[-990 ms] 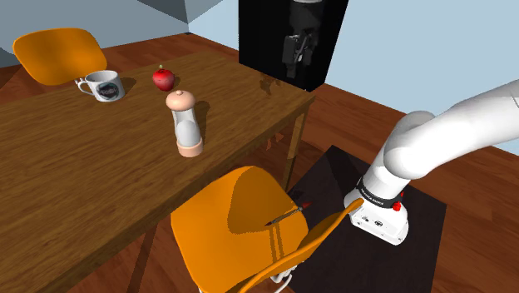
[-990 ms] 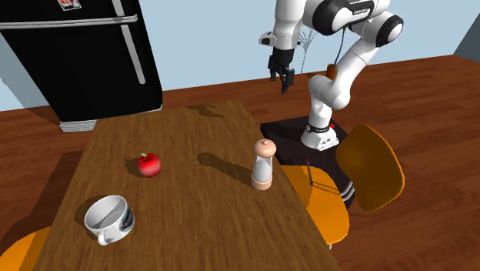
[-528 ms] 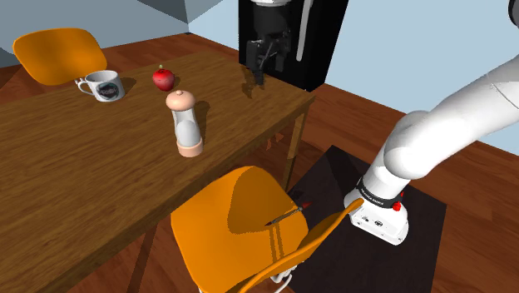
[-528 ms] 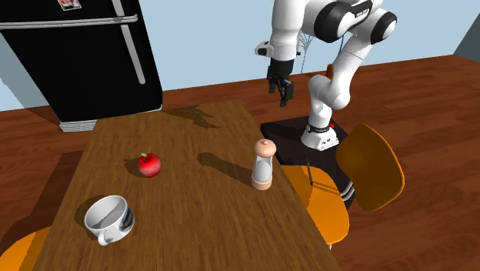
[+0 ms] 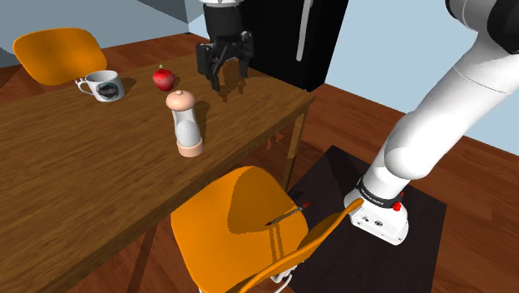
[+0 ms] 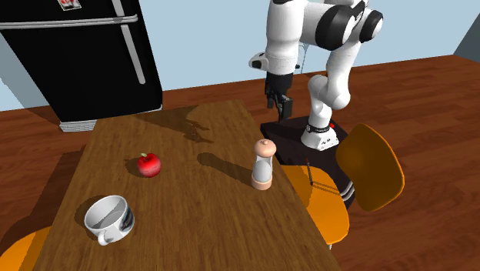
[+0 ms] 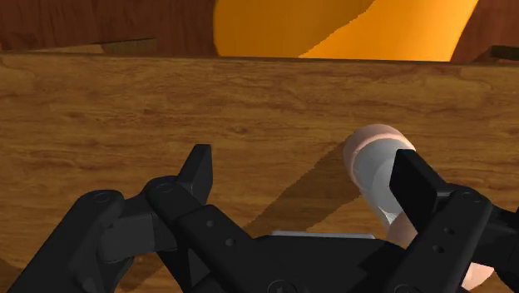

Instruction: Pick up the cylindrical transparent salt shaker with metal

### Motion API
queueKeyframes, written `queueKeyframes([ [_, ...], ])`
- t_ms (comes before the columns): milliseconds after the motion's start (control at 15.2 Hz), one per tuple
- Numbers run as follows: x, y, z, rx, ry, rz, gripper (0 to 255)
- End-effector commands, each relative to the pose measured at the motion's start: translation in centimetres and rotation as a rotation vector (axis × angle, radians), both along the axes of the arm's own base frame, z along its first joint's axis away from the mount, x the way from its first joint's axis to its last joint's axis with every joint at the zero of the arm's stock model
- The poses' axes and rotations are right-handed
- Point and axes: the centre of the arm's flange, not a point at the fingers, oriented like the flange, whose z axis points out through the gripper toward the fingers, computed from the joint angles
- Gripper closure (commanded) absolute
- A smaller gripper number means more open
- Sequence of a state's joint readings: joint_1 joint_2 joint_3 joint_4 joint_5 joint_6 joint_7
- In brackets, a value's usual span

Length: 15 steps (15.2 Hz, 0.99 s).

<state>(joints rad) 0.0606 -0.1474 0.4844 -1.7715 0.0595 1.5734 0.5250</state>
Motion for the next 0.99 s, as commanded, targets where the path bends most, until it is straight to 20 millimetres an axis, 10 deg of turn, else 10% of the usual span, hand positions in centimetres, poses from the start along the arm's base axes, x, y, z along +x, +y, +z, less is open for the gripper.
queueKeyframes([
  [0,1.2,2.3,-0.1,0.009,0.002,-0.015,0],
  [462,5.7,9.5,-0.2,0.032,0.01,-0.058,0],
  [924,5.7,9.5,-3.9,0.032,0.01,-0.058,0],
])
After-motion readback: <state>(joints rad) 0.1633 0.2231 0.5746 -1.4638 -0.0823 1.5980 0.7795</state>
